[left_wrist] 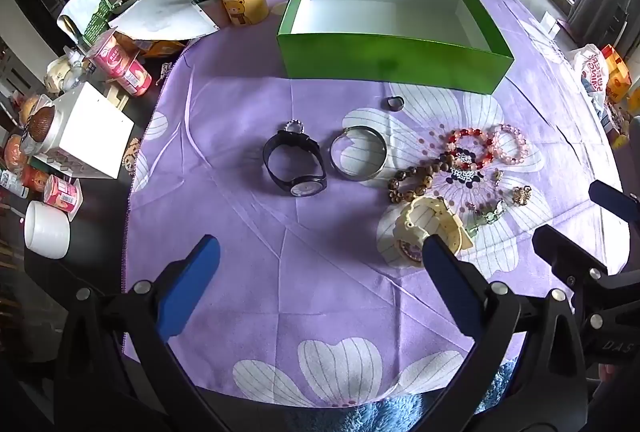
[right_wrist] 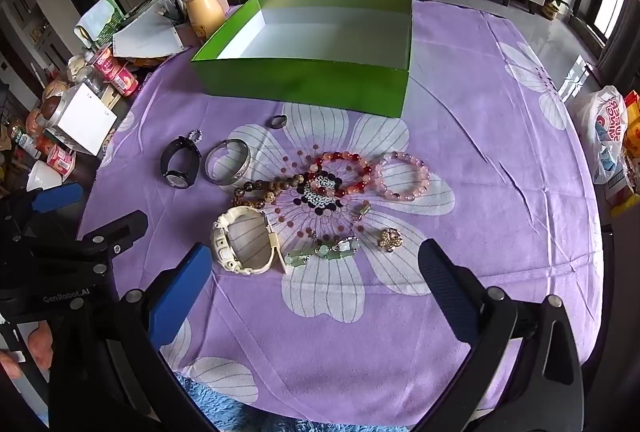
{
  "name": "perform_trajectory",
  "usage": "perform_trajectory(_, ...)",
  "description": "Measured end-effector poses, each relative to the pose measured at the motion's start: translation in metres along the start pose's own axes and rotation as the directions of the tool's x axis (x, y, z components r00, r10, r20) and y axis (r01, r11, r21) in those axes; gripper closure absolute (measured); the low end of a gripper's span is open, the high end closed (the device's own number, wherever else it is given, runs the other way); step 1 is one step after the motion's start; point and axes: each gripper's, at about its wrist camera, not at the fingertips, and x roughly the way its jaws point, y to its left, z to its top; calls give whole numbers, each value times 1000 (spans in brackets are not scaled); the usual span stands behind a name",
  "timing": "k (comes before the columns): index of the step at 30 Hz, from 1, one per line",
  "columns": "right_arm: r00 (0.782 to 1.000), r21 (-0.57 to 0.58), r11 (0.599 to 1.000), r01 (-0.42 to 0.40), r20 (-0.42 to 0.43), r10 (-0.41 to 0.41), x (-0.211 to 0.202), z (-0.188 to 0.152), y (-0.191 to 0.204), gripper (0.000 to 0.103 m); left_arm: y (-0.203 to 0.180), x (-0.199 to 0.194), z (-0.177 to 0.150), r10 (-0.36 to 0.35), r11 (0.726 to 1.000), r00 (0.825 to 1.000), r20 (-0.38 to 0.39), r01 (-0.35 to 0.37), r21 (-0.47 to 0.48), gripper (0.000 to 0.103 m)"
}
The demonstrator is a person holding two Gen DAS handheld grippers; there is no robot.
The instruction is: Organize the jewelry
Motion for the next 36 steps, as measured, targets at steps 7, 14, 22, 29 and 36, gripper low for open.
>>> perform_trajectory(7,1000,5,1000,-5,-1,5,1,0,-1,1,1,1,0,-6,1000,1000,-5,6,-3,2)
perform_trajectory(14,1000,5,1000,-6,2,6,-2,-2,-1,1,-1,-1,2,3,1000,1000,8,-3,2,2)
perform_trajectory(22,1000,7,1000,-6,3,6,1,0,-2,1,-2,-3,0,-4,1000,1000,14,3,10,2)
perform_trajectory(29,1000,6,1000,-6,6,6,0,0,-3,1,-5,-5,2,-5,1000,1000,20,4,18,2)
perform_trajectory(36,1000,7,1000,-6,11,6,-2,0,-3,1,-5,-6,2,-7,1000,1000,22,7,16,2)
